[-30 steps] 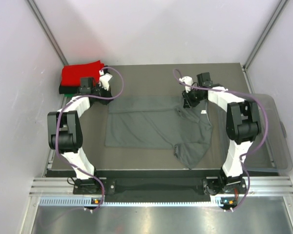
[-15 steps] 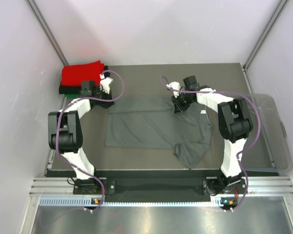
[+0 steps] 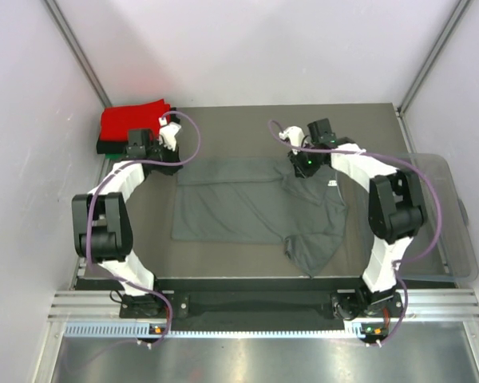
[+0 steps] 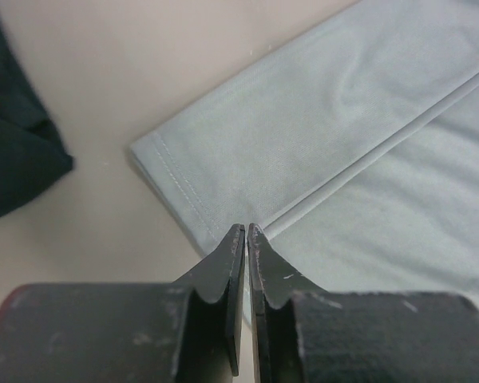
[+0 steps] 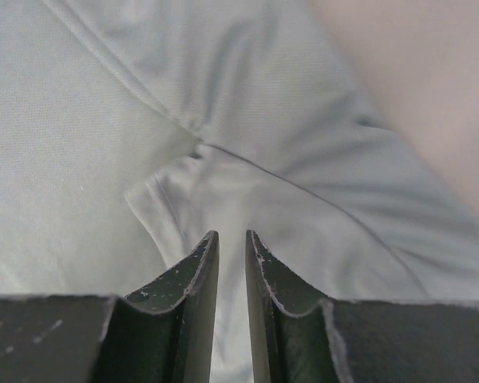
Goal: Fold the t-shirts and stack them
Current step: Fold the tshirt
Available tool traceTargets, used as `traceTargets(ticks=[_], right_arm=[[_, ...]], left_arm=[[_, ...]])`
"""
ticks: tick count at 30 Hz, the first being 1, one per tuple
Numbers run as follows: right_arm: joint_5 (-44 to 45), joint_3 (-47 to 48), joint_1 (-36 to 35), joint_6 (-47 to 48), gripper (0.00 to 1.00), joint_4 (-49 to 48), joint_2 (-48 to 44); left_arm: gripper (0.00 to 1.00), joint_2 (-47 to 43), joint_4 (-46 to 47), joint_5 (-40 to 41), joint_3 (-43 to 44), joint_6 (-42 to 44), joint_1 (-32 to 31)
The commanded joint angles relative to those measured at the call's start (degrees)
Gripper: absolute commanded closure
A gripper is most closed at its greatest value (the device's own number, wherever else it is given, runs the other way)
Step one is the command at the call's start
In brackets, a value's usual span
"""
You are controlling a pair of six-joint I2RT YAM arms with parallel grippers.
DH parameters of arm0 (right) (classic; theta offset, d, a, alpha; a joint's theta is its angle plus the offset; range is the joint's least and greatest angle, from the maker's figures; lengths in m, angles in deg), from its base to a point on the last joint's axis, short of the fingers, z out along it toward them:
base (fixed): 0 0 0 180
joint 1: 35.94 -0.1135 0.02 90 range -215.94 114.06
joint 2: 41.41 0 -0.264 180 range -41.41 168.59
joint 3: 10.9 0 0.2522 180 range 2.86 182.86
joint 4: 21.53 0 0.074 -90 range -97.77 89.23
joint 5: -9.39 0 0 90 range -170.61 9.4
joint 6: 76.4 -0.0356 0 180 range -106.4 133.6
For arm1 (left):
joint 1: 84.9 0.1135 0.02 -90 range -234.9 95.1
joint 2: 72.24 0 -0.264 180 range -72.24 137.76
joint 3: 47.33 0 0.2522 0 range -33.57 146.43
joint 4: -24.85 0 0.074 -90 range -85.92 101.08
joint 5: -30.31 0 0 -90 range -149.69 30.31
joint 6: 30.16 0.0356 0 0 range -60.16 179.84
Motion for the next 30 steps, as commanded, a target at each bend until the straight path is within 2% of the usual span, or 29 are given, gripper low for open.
traceTargets(ticks=[1, 6, 7, 11, 15, 17, 19, 21, 24, 30], right_arm=[[1.9, 0.2, 2.2, 1.1, 0.79, 0.3, -7.6], [-0.3, -7.0, 3.2, 5.3, 0.78, 2.3, -17.7], [-1.4, -8.9, 3.2, 7.9, 0.78, 2.7, -22.6], [-11.6, -20.8, 2.8, 15.5, 0.69, 8.1, -35.0], [-13.7, -29.0, -3.6, 24.8, 0.63, 19.9, -47.9], [-12.8, -33.7, -6.4, 28.9, 0.63, 23.0, -51.8], [-11.3, -38.4, -9.5, 31.6, 0.58, 25.0, -57.2], [-10.9, -40.6, -11.4, 34.4, 0.57, 26.2, -59.8], [-10.3, -40.8, -11.6, 36.3, 0.56, 26.2, -59.5], [-4.3, -46.1, -16.0, 42.1, 0.54, 22.8, -59.4]], left_arm=[[0.9, -5.8, -2.1, 0.2, 2.1, 1.5, -0.2], [0.88, -12.1, -8.3, 0.4, 0.9, 2.3, -0.1], [0.87, -13.3, -8.9, 1.3, 0.3, 2.5, -0.2], [0.86, -20.2, -13.2, 1.6, -2.8, 3.1, -0.2], [0.86, -23.1, -19.9, 1.1, -3.2, 3.5, -0.2], [0.86, -24.0, -22.8, 1.0, -3.5, 3.2, -0.2], [0.84, -24.7, -24.5, 0.3, -4.1, 2.2, -0.3], [0.73, -24.8, -24.9, -0.1, -4.4, 0.5, -0.3], [0.65, -24.0, -26.0, -1.0, -4.1, -1.3, -0.3], [0.65, -20.8, -26.0, 2.6, -2.3, -3.4, -0.2]])
